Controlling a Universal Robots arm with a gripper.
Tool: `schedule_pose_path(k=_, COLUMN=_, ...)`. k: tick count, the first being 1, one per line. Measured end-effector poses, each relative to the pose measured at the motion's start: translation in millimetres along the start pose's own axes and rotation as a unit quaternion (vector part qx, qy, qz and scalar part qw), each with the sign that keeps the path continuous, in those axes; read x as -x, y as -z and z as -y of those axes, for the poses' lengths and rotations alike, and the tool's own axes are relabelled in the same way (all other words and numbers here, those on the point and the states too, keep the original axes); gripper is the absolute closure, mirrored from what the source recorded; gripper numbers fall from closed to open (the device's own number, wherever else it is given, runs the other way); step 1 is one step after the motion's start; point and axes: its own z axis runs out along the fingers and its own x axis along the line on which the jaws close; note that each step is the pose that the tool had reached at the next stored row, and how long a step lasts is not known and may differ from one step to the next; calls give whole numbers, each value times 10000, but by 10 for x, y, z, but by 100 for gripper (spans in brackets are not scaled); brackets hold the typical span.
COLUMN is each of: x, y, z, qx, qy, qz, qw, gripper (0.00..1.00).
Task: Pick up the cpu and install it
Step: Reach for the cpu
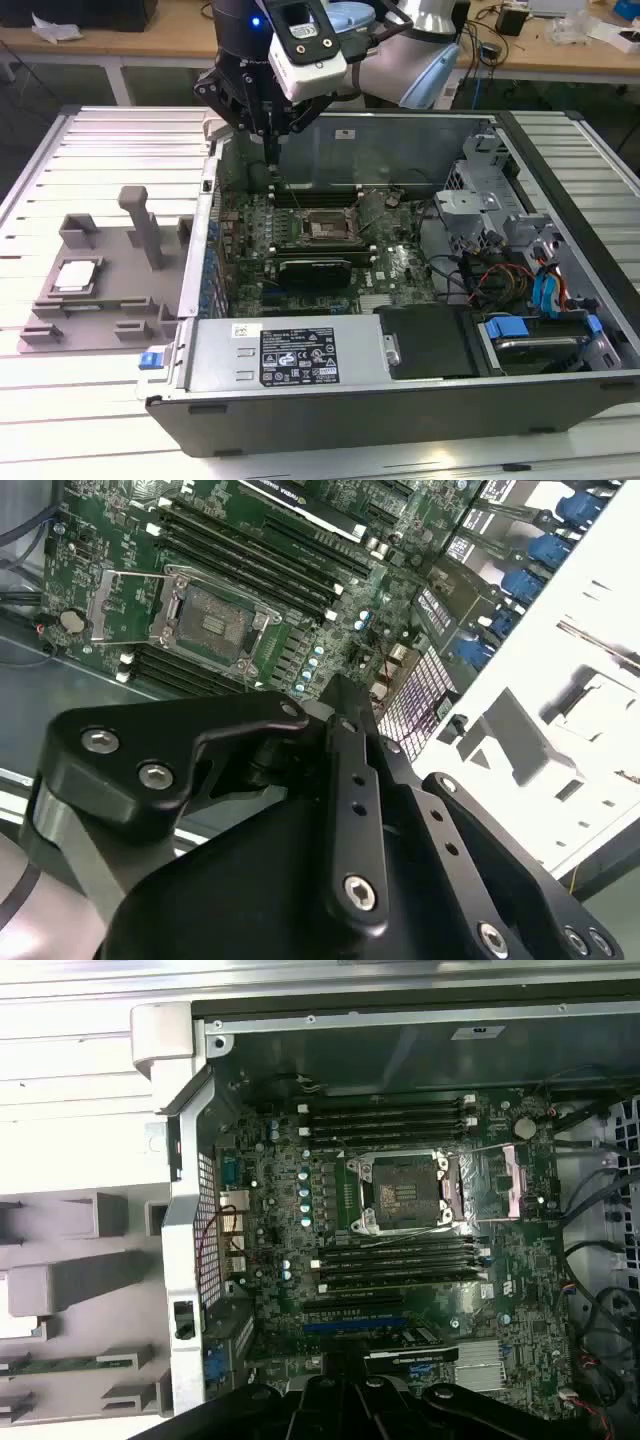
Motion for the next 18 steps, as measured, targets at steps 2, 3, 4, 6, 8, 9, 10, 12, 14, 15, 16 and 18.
schedule_pose_path(k=2, x=-43, y=1, z=3, qx=0, qy=0, qz=0, qw=10000, gripper=89)
schedule_pose_path(k=3, x=-90, y=3, z=7, qx=0, qy=0, qz=0, qw=10000, gripper=89)
schedule_pose_path(k=4, x=-132, y=4, z=10, qx=0, qy=0, qz=0, qw=10000, gripper=89)
schedule_pose_path(k=6, x=-210, y=6, z=16, qx=0, qy=0, qz=0, qw=10000, gripper=89)
schedule_pose_path(k=8, x=-293, y=8, z=22, qx=0, qy=0, qz=0, qw=10000, gripper=89)
schedule_pose_path(k=9, x=-330, y=9, z=25, qx=0, qy=1, qz=0, qw=10000, gripper=89)
schedule_pose_path(k=10, x=-360, y=10, z=27, qx=0, qy=0, qz=0, qw=10000, gripper=89)
schedule_pose_path(k=12, x=-415, y=11, z=30, qx=0, qy=0, qz=0, qw=10000, gripper=89)
schedule_pose_path(k=14, x=-467, y=13, z=34, qx=0, qy=0, qz=0, qw=10000, gripper=89)
schedule_pose_path(k=15, x=-489, y=13, z=35, qx=0, qy=1, qz=0, qw=10000, gripper=89)
schedule_pose_path(k=16, x=-521, y=14, z=36, qx=0, qy=0, qz=0, qw=10000, gripper=89)
schedule_pose_path(k=18, x=-573, y=15, z=38, qx=0, qy=0, qz=0, qw=10000, gripper=89)
